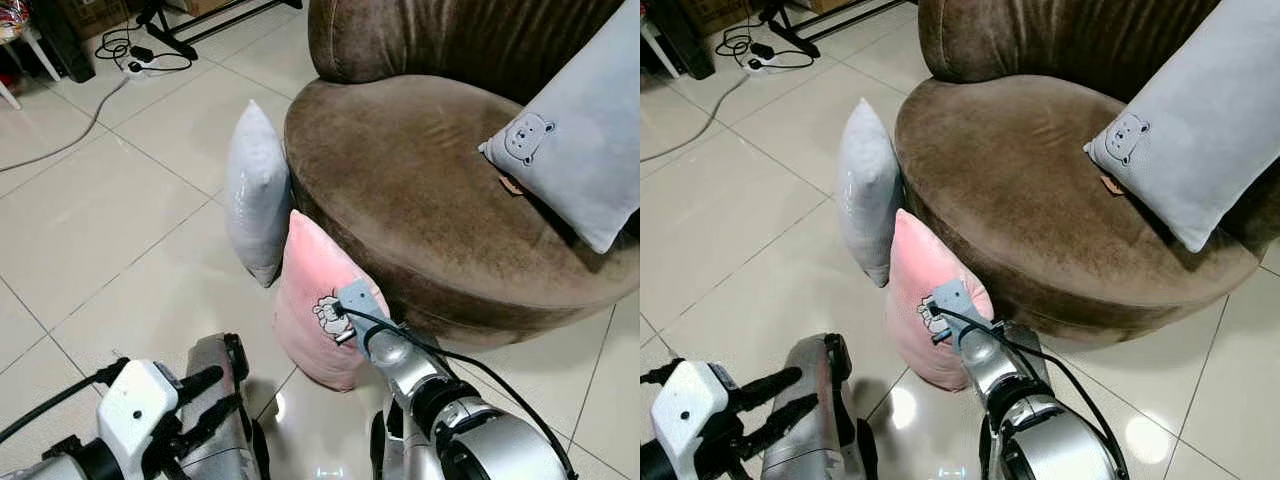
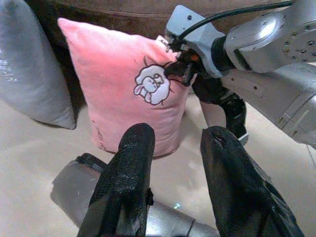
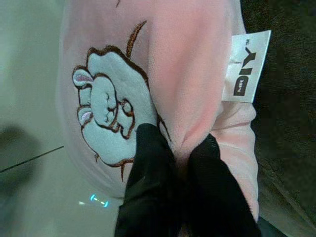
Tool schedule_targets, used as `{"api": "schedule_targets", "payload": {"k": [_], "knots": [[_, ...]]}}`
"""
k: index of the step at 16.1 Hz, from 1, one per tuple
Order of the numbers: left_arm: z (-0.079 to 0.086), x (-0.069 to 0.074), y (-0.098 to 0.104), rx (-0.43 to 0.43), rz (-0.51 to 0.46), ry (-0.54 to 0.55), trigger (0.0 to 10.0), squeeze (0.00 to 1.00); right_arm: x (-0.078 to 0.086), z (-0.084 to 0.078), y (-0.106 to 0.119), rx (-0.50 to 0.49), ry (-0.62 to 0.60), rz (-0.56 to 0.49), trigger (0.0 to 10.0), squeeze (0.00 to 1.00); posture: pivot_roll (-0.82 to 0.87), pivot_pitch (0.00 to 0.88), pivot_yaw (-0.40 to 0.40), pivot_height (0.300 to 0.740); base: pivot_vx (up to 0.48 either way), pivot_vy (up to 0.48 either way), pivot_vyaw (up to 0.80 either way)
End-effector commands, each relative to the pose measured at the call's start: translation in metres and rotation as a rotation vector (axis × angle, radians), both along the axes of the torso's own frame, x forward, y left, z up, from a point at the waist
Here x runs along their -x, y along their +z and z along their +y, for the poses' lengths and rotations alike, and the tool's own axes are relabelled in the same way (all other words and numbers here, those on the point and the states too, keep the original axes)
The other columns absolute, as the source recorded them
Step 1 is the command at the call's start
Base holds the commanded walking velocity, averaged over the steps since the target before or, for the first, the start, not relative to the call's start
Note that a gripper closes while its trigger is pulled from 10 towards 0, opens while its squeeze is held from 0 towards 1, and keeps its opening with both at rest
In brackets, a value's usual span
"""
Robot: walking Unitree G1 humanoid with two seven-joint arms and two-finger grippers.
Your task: Move the pillow to the sofa from floor
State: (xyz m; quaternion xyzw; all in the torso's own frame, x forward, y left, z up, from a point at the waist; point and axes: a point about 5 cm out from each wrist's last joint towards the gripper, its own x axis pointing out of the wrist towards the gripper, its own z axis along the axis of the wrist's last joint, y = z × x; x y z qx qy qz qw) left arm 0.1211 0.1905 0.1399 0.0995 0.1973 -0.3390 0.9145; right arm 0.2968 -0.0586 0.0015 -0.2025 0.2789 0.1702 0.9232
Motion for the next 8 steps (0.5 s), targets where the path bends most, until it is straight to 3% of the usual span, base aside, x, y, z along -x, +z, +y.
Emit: {"api": "schedule_targets", "payload": {"k": [1,4,5,8], "knots": [[0.001,0.002,-0.006,-0.007,0.019,0.003,10.0,0.00,0.009,0.006,-0.007,-0.022,0.018,0.037,0.0,0.00,0.09,0.139,0.022,0.480,0.000,0.000,0.00],[0.001,0.001,-0.013,-0.009,0.011,0.029,10.0,0.00,0.004,0.017,0.003,-0.173,0.028,0.014,0.0,0.00,0.07,0.057,0.015,0.480,0.000,0.000,0.00],[0.008,-0.005,-0.014,-0.017,-0.024,0.092,10.0,0.00,-0.010,0.023,0.026,-0.334,0.064,-0.059,0.0,0.00,0.06,0.000,0.001,0.480,0.000,0.000,0.00],[0.022,-0.035,0.001,0.056,-0.175,0.279,10.0,0.00,-0.024,0.025,0.066,-0.547,0.191,-0.175,0.0,0.00,0.08,0.000,-0.029,0.480,0.000,0.000,0.00]]}}
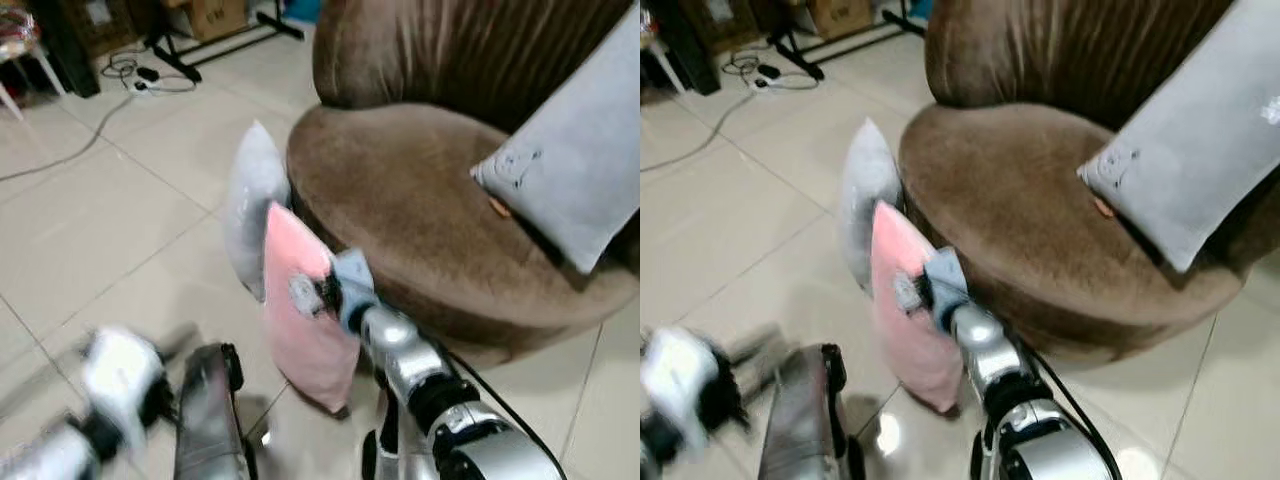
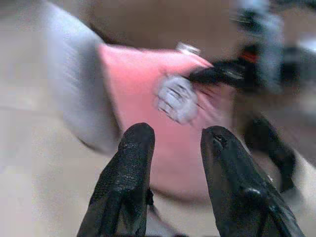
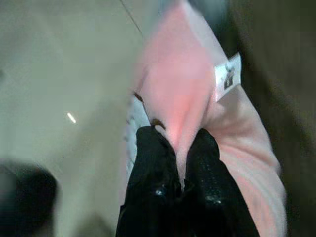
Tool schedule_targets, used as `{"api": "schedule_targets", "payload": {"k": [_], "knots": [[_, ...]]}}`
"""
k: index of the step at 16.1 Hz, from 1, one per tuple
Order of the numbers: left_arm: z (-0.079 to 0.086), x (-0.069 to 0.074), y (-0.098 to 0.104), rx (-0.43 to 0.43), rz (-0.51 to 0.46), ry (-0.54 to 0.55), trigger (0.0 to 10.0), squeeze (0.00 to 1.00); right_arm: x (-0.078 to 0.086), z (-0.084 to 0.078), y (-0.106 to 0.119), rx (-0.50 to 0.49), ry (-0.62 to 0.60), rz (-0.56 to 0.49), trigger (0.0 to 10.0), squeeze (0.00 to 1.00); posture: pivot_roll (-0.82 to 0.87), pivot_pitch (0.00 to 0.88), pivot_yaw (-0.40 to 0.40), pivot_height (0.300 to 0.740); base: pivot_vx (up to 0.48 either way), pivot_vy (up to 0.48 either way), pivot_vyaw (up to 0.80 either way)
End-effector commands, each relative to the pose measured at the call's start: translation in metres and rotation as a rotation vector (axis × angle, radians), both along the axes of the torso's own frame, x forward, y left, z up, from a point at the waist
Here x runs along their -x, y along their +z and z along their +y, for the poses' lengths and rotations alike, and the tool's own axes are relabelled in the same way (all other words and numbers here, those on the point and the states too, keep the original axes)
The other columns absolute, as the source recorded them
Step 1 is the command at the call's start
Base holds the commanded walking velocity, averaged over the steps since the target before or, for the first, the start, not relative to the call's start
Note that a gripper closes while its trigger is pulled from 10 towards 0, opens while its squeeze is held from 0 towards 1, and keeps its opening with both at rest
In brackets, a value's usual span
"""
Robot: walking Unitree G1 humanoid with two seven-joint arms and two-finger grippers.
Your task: Move the pillow to the sofa from floor
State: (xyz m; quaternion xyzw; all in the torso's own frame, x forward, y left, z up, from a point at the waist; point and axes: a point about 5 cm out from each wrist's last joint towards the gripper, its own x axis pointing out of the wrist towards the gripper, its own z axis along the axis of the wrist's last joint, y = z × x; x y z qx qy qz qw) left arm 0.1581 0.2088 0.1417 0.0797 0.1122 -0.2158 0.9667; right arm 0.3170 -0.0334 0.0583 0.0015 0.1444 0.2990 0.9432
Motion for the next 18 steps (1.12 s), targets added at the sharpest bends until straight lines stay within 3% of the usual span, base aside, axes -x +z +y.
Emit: {"api": "schedule_targets", "payload": {"k": [1,3,4,5,6,7,8,10,12,13,15,18], "knots": [[0.003,-0.003,0.002,0.003,-0.008,0.039,10.0,0.00,-0.005,-0.006,0.024,-0.122,0.007,-0.069,0.0,0.00,0.07,0.000,-0.025,0.480,0.000,0.000,0.00],[-0.002,-0.010,0.001,-0.015,-0.034,0.035,10.0,0.00,-0.004,-0.021,0.042,-0.207,-0.015,-0.120,0.0,0.00,0.04,0.000,-0.002,0.480,0.000,0.000,0.00],[-0.006,-0.015,0.001,-0.023,-0.053,0.053,10.0,0.00,0.002,-0.037,0.055,-0.243,-0.064,-0.165,0.0,0.00,0.01,0.000,0.011,0.480,0.000,0.000,0.00],[-0.006,-0.015,0.001,-0.023,-0.053,0.053,10.0,0.00,0.002,-0.037,0.055,-0.243,-0.064,-0.165,0.0,0.00,0.01,0.000,0.011,0.480,0.000,0.000,0.00],[-0.014,-0.025,-0.002,-0.008,-0.075,0.079,10.0,0.00,0.014,-0.063,0.073,-0.274,-0.149,-0.216,0.0,0.00,-0.04,0.000,0.027,0.480,0.000,0.000,0.00],[-0.021,-0.041,-0.001,-0.023,-0.108,0.121,10.0,0.00,0.028,-0.089,0.102,-0.339,-0.266,-0.249,10.0,0.00,-0.08,0.000,0.040,0.480,0.000,0.000,0.00],[-0.022,-0.053,0.002,-0.010,-0.131,0.152,10.0,0.00,0.037,-0.097,0.132,-0.402,-0.289,-0.318,10.0,0.00,-0.09,0.000,0.046,0.480,0.000,0.000,0.00],[-0.022,-0.061,0.015,-0.022,-0.212,0.202,10.0,0.00,0.038,-0.112,0.152,-0.347,-0.381,-0.397,10.0,0.00,-0.09,0.000,0.042,0.485,0.000,0.000,0.00],[-0.016,-0.063,0.018,-0.057,-0.230,0.267,10.0,0.00,0.037,-0.114,0.152,-0.346,-0.435,-0.383,10.0,0.00,-0.08,0.000,0.037,0.500,0.000,0.000,0.00],[-0.010,-0.067,0.018,-0.078,-0.246,0.299,10.0,0.00,0.039,-0.104,0.153,-0.380,-0.426,-0.340,10.0,0.00,-0.08,0.000,0.048,0.515,0.000,0.000,0.00],[-0.012,-0.074,0.022,-0.078,-0.266,0.292,10.0,0.00,0.036,-0.094,0.155,-0.396,-0.396,-0.315,10.0,0.00,-0.07,0.000,0.052,0.530,0.000,0.000,0.00],[-0.011,-0.078,0.023,-0.111,-0.285,0.285,10.0,0.00,0.038,-0.087,0.148,-0.343,-0.393,-0.299,10.0,0.00,-0.07,0.000,0.069,0.560,0.000,0.000,0.00]]}}
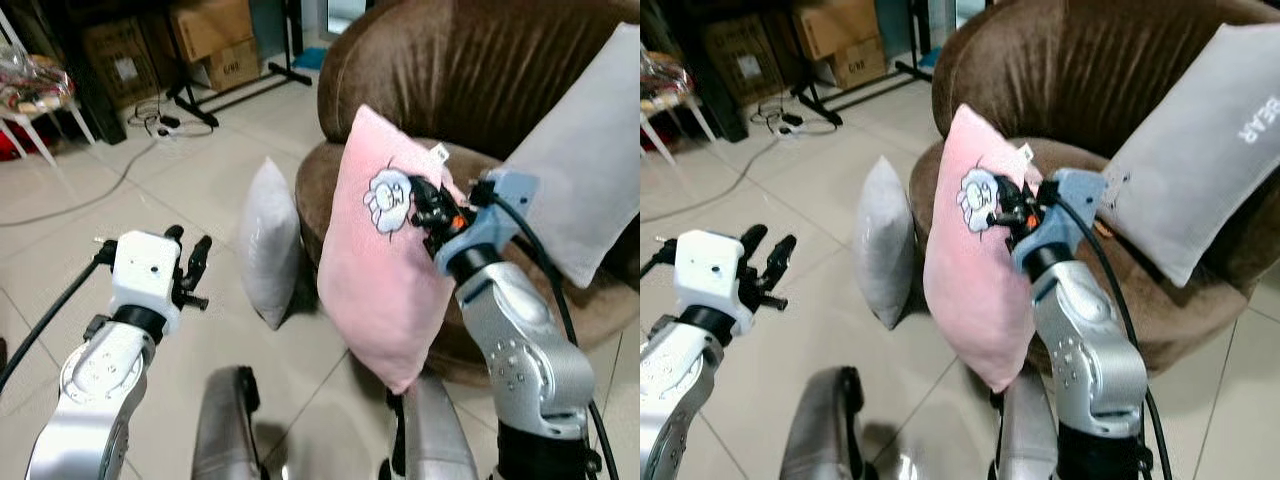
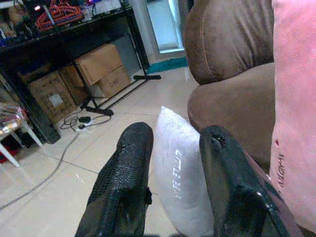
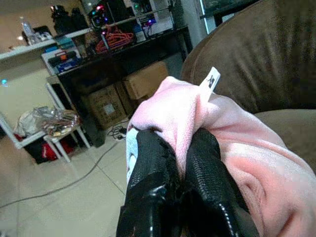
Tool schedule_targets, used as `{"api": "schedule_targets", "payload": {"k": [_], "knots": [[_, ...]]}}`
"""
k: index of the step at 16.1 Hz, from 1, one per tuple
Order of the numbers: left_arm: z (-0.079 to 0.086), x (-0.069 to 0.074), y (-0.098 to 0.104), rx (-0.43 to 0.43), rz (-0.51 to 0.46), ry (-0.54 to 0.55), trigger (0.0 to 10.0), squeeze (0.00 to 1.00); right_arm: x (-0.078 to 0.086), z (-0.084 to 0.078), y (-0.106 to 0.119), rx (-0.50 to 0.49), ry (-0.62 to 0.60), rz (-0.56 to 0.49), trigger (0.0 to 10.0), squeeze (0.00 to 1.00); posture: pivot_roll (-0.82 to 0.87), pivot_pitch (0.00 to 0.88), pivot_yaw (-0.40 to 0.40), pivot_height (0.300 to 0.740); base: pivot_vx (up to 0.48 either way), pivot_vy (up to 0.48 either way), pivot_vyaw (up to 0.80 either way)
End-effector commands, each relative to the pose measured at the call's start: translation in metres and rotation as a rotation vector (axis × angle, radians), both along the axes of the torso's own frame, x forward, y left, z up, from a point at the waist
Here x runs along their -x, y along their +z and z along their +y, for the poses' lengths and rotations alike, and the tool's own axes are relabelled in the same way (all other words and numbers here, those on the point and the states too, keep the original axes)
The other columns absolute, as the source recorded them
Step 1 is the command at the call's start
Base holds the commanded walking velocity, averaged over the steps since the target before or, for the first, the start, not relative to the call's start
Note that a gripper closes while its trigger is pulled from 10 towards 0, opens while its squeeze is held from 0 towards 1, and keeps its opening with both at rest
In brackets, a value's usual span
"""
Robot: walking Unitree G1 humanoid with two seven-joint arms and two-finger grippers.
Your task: Move the pillow to the sofa from floor
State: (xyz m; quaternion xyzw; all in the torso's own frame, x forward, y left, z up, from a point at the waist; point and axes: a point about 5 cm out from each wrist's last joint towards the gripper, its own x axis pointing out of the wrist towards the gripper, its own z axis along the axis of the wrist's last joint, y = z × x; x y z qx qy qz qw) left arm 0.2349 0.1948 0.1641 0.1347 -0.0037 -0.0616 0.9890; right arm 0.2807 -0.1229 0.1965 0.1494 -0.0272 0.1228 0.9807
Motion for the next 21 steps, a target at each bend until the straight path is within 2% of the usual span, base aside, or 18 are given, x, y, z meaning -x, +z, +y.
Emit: {"api": "schedule_targets", "payload": {"k": [1,3,5,6,7,8,9,12,14,15,18,21], "knots": [[0.003,-0.002,0.000,-0.029,-0.007,0.010,10.0,0.00,0.002,0.003,0.008,0.005,-0.012,-0.042,10.0,0.00,-0.07,0.000,0.070,0.565,0.000,0.000,0.00],[-0.001,-0.006,0.002,-0.040,-0.030,-0.002,10.0,0.00,0.000,0.004,0.008,0.002,-0.038,-0.040,10.0,0.00,-0.07,0.000,0.082,0.580,0.000,0.000,0.00],[-0.006,-0.011,0.009,-0.023,-0.059,-0.029,10.0,0.00,-0.002,0.001,0.026,-0.039,-0.057,-0.105,10.0,0.00,-0.07,0.000,0.115,0.600,0.000,0.000,0.00],[-0.007,-0.013,0.008,-0.027,-0.056,-0.034,10.0,0.00,-0.003,-0.002,0.032,-0.070,-0.075,-0.128,10.0,0.00,-0.08,0.000,0.117,0.605,0.000,0.000,0.00],[-0.006,-0.018,0.010,-0.034,-0.059,-0.041,10.0,0.00,-0.006,-0.016,0.053,-0.120,-0.146,-0.181,10.0,0.00,-0.09,0.000,0.116,0.620,0.000,0.000,0.00],[-0.005,-0.021,0.010,-0.023,-0.061,-0.028,10.0,0.00,-0.007,-0.019,0.056,-0.117,-0.153,-0.191,10.0,0.00,-0.10,0.000,0.123,0.630,0.000,0.000,0.00],[-0.005,-0.021,0.009,-0.025,-0.059,-0.028,10.0,0.00,-0.007,-0.020,0.054,-0.104,-0.154,-0.188,10.0,0.00,-0.10,0.000,0.126,0.635,0.000,0.000,0.00],[-0.011,-0.023,0.008,-0.034,-0.063,-0.054,10.0,0.00,-0.006,-0.021,0.029,-0.042,-0.161,-0.121,10.0,0.00,-0.11,0.000,0.124,0.660,0.000,0.000,0.00],[-0.011,-0.033,0.001,-0.055,-0.057,-0.059,10.0,0.00,-0.003,-0.019,-0.002,-0.004,-0.168,-0.026,10.0,0.00,-0.12,0.000,0.107,0.680,0.000,0.000,0.00],[-0.010,-0.035,-0.001,-0.054,-0.056,-0.052,10.0,0.00,-0.002,-0.018,-0.009,0.022,-0.168,-0.004,10.0,0.00,-0.12,0.000,0.107,0.690,0.000,0.000,0.00],[-0.013,-0.028,-0.003,-0.039,-0.058,-0.039,10.0,0.00,-0.003,-0.023,-0.017,0.072,-0.179,0.026,10.0,0.00,-0.10,0.000,0.066,0.720,0.000,0.000,0.00],[-0.015,-0.029,-0.005,-0.032,-0.072,-0.029,10.0,0.00,-0.007,-0.022,-0.019,0.104,-0.162,0.026,10.0,0.00,-0.08,0.000,0.031,0.740,0.000,0.000,0.00]]}}
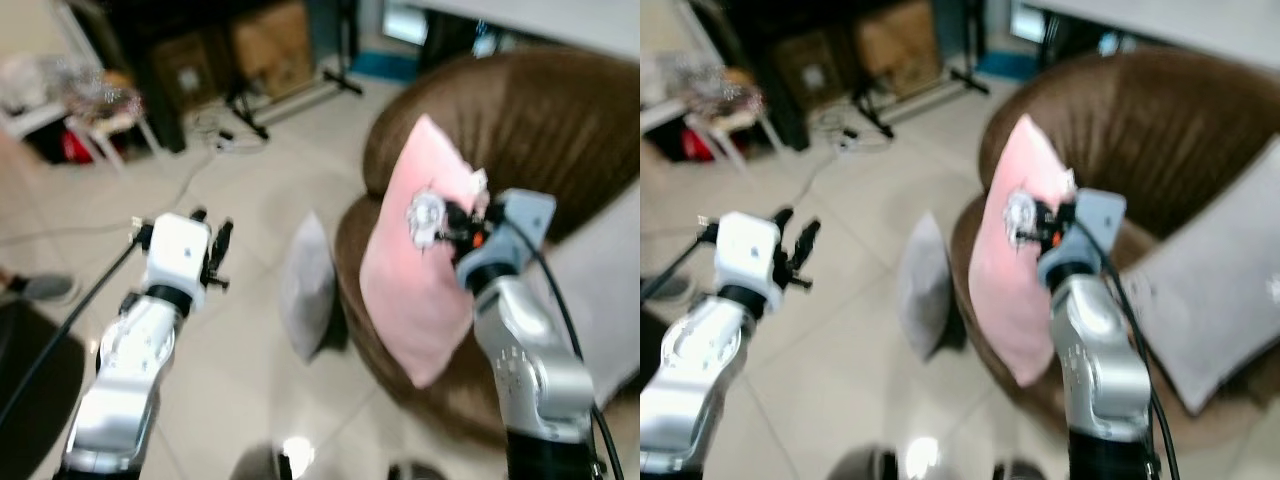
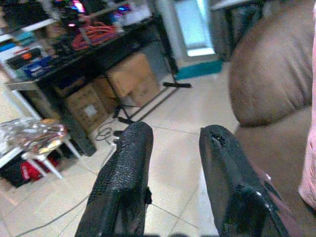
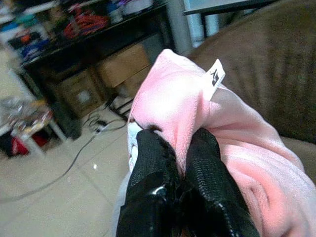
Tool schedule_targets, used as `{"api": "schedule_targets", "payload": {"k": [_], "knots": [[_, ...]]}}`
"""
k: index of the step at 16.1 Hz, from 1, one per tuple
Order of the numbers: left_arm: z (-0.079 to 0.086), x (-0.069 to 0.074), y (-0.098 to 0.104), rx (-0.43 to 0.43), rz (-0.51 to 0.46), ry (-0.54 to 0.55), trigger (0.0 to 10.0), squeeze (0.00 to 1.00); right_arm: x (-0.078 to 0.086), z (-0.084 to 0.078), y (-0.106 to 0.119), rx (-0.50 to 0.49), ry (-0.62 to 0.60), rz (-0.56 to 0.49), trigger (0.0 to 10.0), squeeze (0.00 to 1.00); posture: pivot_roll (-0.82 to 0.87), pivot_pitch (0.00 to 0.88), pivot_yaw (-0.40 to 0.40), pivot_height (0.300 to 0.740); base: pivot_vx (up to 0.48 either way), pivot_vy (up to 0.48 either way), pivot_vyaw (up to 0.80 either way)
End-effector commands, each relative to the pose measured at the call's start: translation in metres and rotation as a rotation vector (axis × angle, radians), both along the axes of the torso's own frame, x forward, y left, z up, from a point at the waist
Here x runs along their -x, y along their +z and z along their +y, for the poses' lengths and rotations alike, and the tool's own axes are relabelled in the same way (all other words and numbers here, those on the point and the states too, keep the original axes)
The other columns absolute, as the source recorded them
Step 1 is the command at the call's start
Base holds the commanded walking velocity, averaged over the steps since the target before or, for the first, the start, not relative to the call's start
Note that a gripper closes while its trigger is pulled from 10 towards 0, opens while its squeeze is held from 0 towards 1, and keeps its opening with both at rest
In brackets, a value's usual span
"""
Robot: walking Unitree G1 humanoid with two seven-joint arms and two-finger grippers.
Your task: Move the pillow to the sofa from floor
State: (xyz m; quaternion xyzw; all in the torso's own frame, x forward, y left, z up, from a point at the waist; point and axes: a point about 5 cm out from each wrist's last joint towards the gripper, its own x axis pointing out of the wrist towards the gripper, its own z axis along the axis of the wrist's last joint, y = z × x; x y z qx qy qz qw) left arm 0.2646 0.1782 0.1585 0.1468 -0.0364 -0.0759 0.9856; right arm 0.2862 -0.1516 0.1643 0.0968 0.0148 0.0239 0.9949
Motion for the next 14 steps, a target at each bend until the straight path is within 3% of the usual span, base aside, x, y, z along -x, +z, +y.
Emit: {"api": "schedule_targets", "payload": {"k": [1,4,9,14], "knots": [[0.0012,0.0022,0.0008,-0.005,-0.012,0.014,10.0,0.00,-0.0030,0.0071,0.0131,0.008,0.043,-0.070,10.0,0.00,-0.07,0.000,0.018,0.740,0.000,0.000,0.00],[0.0010,0.0046,0.0031,0.051,-0.023,0.034,10.0,0.00,-0.0058,0.0070,0.0137,0.024,0.054,-0.065,10.0,0.00,-0.07,0.000,0.006,0.740,0.000,0.000,0.00],[-0.0001,0.0045,0.0067,0.041,-0.038,0.016,10.0,0.00,-0.0069,0.0085,0.0147,-0.008,0.063,-0.073,10.0,0.00,-0.07,0.000,0.014,0.740,0.000,0.000,0.00],[-0.0046,0.0013,0.0088,0.058,-0.044,-0.023,10.0,0.00,-0.0095,0.0135,0.0186,0.007,0.097,-0.089,10.0,0.00,-0.09,0.000,0.035,0.740,0.318,0.000,-0.75]]}}
